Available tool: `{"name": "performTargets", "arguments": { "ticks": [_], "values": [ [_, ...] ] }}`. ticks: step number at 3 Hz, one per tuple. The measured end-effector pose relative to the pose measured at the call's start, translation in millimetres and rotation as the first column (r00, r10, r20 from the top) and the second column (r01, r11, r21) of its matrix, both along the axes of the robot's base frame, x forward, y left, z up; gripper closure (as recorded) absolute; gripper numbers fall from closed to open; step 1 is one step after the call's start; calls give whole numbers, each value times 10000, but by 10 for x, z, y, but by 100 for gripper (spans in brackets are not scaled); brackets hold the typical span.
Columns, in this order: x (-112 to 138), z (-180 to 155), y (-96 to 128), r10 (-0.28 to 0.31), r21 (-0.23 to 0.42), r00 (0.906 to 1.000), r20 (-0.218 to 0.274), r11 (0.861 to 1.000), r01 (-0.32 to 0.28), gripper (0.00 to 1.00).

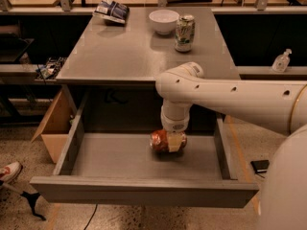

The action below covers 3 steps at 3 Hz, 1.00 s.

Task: Place coke can into top drawer

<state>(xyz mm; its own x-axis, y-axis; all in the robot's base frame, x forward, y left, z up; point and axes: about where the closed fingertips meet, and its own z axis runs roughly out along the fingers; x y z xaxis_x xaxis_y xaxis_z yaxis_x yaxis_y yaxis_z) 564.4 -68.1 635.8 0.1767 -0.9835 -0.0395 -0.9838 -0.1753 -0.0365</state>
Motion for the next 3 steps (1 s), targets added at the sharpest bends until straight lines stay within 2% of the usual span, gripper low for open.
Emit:
{"name": "performTargets", "arguments": {
  "ticks": [3],
  "values": [
    [-20, -31, 3, 51, -41, 10000, -59, 10000, -52, 30]
  ]
}}
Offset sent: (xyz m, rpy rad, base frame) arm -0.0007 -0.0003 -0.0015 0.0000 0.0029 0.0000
